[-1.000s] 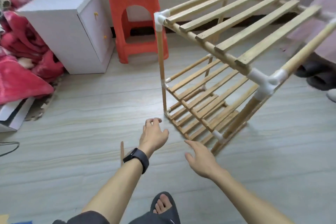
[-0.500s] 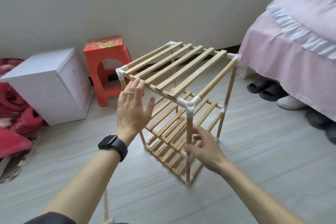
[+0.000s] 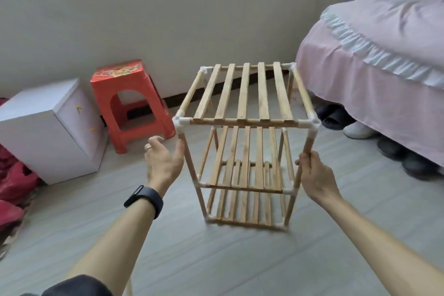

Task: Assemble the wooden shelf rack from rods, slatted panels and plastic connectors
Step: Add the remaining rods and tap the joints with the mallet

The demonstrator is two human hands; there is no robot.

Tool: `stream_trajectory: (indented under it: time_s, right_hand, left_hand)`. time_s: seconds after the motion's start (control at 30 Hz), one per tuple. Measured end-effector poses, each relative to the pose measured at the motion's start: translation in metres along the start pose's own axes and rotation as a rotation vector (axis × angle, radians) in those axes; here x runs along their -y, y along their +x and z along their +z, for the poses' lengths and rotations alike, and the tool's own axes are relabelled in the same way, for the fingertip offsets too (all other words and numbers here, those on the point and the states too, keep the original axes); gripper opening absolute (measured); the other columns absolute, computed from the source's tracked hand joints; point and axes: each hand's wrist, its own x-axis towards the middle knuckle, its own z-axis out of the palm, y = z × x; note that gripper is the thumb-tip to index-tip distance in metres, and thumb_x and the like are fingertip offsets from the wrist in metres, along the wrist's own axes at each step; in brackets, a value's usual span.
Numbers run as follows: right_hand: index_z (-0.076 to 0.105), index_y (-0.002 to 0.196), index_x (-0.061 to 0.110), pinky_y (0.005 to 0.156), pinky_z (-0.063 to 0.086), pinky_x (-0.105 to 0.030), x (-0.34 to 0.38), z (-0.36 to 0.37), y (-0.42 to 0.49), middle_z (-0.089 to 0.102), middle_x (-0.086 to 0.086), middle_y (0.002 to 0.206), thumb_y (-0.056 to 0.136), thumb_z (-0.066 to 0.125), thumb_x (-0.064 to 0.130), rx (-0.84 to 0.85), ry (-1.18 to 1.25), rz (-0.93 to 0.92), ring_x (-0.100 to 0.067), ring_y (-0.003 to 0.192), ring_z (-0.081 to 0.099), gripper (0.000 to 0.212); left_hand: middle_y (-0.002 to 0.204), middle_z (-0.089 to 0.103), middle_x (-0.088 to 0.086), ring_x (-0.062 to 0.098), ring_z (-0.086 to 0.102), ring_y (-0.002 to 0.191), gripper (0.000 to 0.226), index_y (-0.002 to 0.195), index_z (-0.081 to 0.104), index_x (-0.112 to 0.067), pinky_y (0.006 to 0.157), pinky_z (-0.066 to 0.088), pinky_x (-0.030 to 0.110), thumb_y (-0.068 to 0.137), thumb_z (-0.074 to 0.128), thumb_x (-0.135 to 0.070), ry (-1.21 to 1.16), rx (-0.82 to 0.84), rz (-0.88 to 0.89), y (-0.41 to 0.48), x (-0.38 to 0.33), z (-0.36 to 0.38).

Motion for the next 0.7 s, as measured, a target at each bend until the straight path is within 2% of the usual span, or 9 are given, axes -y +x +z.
stream_trajectory:
  time_s: [0.1,0.2,0.27,0.37,0.43,0.47,0.53,0.6,0.7]
  right_hand:
    - [0.051,0.095,0.032,0.065,0.044,-0.028,-0.016,0.002,-0.004,0.067,0.005,0.089,0.106,0.027,0.053,-0.047,0.040,0.017,-0.011,0.082,0.063,0.033]
    - [0.056,0.118,0.023,0.081,0.044,-0.034,-0.045,0.025,-0.016,0.065,0.001,0.114,0.105,0.033,0.052,0.000,0.071,0.133,-0.018,0.106,0.060,0.039]
    - [0.052,0.129,0.023,0.086,0.042,-0.035,-0.069,0.046,-0.025,0.061,-0.001,0.127,0.105,0.041,0.040,0.131,0.092,0.258,-0.020,0.110,0.057,0.031]
    - [0.043,0.141,0.029,0.083,0.043,-0.033,-0.092,0.073,-0.036,0.055,0.003,0.121,0.107,0.041,0.032,0.271,0.084,0.368,-0.014,0.096,0.058,0.034]
    - [0.041,0.145,0.021,0.086,0.042,-0.035,-0.100,0.086,-0.036,0.055,0.001,0.119,0.108,0.039,0.035,0.287,0.061,0.424,-0.021,0.102,0.057,0.040]
    - [0.043,0.142,0.018,0.086,0.042,-0.036,-0.104,0.090,-0.033,0.056,0.000,0.116,0.108,0.038,0.036,0.288,0.045,0.446,-0.023,0.102,0.056,0.039]
    - [0.049,0.128,0.017,0.077,0.044,-0.036,-0.110,0.095,-0.028,0.062,-0.002,0.107,0.108,0.035,0.036,0.264,-0.006,0.452,-0.022,0.091,0.057,0.031]
    - [0.052,0.115,0.019,0.062,0.043,-0.033,-0.111,0.093,-0.024,0.065,-0.001,0.095,0.108,0.034,0.035,0.233,-0.071,0.400,-0.014,0.076,0.056,0.025]
    - [0.054,0.108,0.022,0.055,0.040,-0.028,-0.107,0.088,-0.018,0.061,0.007,0.082,0.109,0.033,0.039,0.178,-0.119,0.306,-0.009,0.072,0.056,0.026]
  left_hand:
    - [0.110,0.057,0.004,0.027,0.058,0.104,0.056,0.124,0.043,-0.021,0.081,0.047,0.042,0.099,0.026,-0.068,-0.154,0.289,-0.057,-0.020,-0.001,0.032]
    - [0.112,0.057,0.005,0.026,0.058,0.104,0.055,0.131,0.039,-0.019,0.080,0.043,0.038,0.103,0.019,-0.062,-0.326,0.367,-0.222,-0.049,0.016,0.069]
    - [0.131,0.052,0.004,0.024,0.048,0.117,0.048,0.138,0.039,-0.019,0.092,0.037,0.040,0.106,0.025,-0.052,-0.393,0.386,-0.343,-0.062,0.035,0.090]
    - [0.146,0.050,-0.002,0.024,0.045,0.133,0.035,0.137,0.049,-0.026,0.101,0.038,0.040,0.103,0.042,-0.031,-0.392,0.439,-0.386,-0.069,0.067,0.108]
    - [0.148,0.051,-0.004,0.020,0.044,0.138,0.040,0.136,0.053,-0.028,0.108,0.040,0.039,0.099,0.047,-0.015,-0.360,0.483,-0.361,-0.070,0.084,0.115]
    - [0.146,0.053,-0.005,0.019,0.046,0.138,0.038,0.136,0.054,-0.028,0.109,0.040,0.038,0.100,0.047,-0.016,-0.343,0.478,-0.349,-0.070,0.089,0.117]
    - [0.137,0.059,-0.007,0.017,0.052,0.130,0.029,0.130,0.057,-0.032,0.106,0.043,0.038,0.105,0.044,-0.042,-0.308,0.452,-0.321,-0.067,0.093,0.120]
    - [0.122,0.062,-0.011,0.016,0.055,0.116,0.040,0.118,0.055,-0.039,0.098,0.046,0.040,0.099,0.035,-0.068,-0.288,0.431,-0.313,-0.062,0.092,0.120]
    - [0.105,0.060,-0.017,0.017,0.055,0.105,0.050,0.111,0.054,-0.038,0.087,0.044,0.039,0.092,0.033,-0.078,-0.344,0.389,-0.349,-0.054,0.089,0.122]
